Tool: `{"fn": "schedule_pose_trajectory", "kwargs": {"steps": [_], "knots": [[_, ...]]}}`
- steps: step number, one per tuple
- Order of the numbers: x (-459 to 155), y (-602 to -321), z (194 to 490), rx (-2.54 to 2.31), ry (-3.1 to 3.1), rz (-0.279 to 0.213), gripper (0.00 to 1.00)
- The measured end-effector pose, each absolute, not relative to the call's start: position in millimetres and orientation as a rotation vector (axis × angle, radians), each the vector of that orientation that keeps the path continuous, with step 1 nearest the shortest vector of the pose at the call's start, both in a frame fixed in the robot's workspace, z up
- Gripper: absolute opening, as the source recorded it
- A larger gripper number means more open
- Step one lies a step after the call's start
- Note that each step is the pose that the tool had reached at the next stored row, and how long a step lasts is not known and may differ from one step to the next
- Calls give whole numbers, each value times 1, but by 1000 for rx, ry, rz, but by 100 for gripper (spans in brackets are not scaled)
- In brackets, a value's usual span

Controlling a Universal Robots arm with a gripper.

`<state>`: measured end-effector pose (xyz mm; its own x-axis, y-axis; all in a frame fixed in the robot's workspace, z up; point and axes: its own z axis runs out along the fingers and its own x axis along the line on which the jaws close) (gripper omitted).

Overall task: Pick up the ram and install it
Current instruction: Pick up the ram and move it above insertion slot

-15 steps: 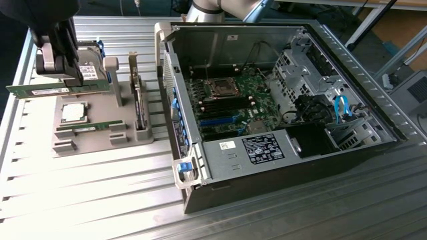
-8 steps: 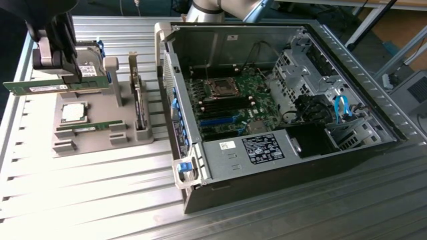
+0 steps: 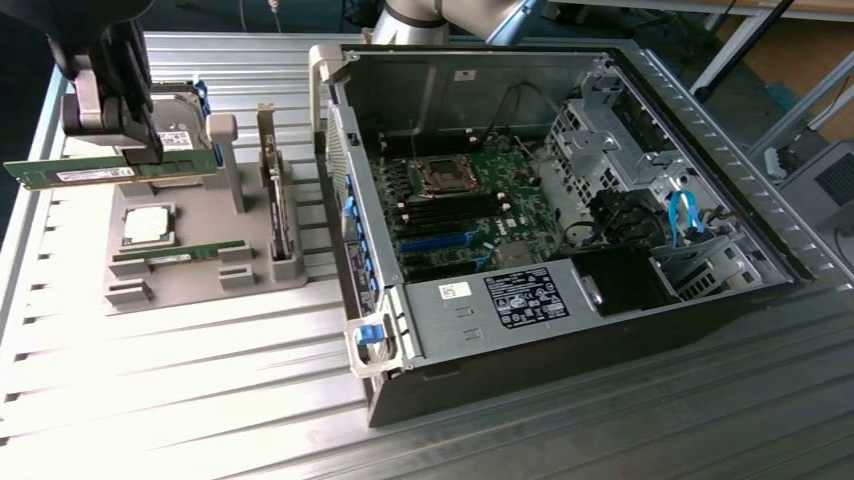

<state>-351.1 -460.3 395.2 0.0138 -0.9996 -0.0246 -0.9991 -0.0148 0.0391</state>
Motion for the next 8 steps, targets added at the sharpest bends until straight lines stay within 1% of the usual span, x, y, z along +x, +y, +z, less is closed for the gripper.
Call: {"fn": "schedule_pose_trajectory", "kwargs": {"steps": [8], "knots": [[-351, -460, 396, 2229, -2197, -70, 12]]}}
